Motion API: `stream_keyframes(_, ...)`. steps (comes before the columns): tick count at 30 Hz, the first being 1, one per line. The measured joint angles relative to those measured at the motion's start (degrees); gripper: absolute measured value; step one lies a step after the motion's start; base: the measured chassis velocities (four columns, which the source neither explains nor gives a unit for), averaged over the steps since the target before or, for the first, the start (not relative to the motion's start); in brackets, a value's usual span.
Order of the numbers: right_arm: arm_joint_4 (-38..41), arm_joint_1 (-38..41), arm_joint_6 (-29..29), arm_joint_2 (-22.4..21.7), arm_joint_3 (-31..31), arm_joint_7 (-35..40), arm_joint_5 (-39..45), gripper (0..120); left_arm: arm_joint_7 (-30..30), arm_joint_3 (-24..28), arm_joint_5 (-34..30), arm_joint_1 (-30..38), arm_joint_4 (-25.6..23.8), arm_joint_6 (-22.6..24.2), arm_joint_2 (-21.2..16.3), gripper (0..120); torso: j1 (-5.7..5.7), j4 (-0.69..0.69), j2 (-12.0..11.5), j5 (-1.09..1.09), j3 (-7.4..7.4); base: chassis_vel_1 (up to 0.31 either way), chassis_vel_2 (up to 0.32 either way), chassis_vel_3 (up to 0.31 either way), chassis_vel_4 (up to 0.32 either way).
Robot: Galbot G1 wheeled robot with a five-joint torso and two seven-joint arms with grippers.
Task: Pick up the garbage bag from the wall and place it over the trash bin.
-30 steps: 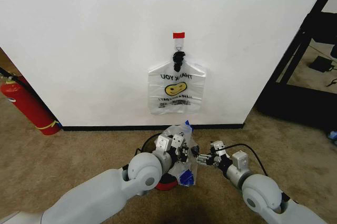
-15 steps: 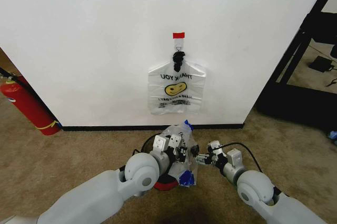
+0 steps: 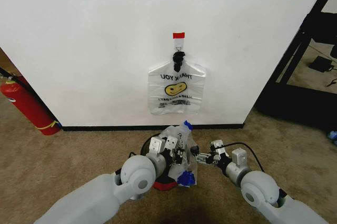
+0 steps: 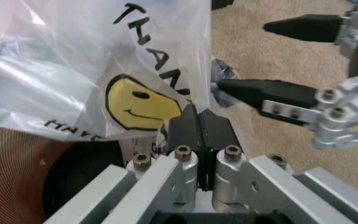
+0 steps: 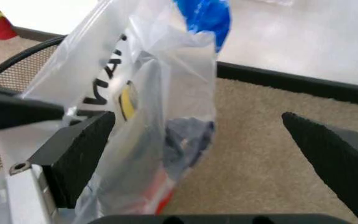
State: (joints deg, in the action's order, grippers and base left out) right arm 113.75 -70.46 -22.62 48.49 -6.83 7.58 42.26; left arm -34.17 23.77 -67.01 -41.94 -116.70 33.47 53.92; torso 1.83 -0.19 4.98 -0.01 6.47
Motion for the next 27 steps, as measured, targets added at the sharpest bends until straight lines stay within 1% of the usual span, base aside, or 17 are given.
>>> stream_keyframes(2,0.0,0.0,0.0,0.0,0.1,-0.2,0.1,100,0.0,0.0,0.0,-0.2,0.0,0.0,0.0,0,0.0,0.0,0.0,0.01,0.0,0.0,0.0,0.0,0.0)
stream_keyframes(6,-2.6,2.5,-0.4,2.5,2.4,-1.5,0.6,100,-0.5,0.1,0.2,-1.0,-0.5,0.0,-0.1,0,0.0,0.01,0.0,0.01,0.0,0.0,0.0,0.0,0.0)
stream_keyframes(12,-5.0,4.8,-1.3,3.5,4.3,-1.6,0.8,100,-0.5,0.1,0.1,-0.7,-0.7,0.1,-0.3,0,0.0,0.01,0.0,0.0,0.0,0.0,0.0,0.0,0.0)
stream_keyframes(18,-7.6,5.4,-1.5,3.9,4.3,-1.5,1.5,100,-0.5,-0.3,-0.1,-0.7,-0.7,0.1,-0.5,0,0.0,0.0,0.0,0.01,0.0,0.0,0.0,0.0,0.0)
stream_keyframes(27,-8.8,5.3,-1.8,4.3,4.2,-1.1,2.9,100,-0.5,-0.7,-0.3,-1.1,-1.3,0.1,-0.7,0,0.0,0.01,0.0,0.01,0.0,0.0,0.0,0.0,0.0)
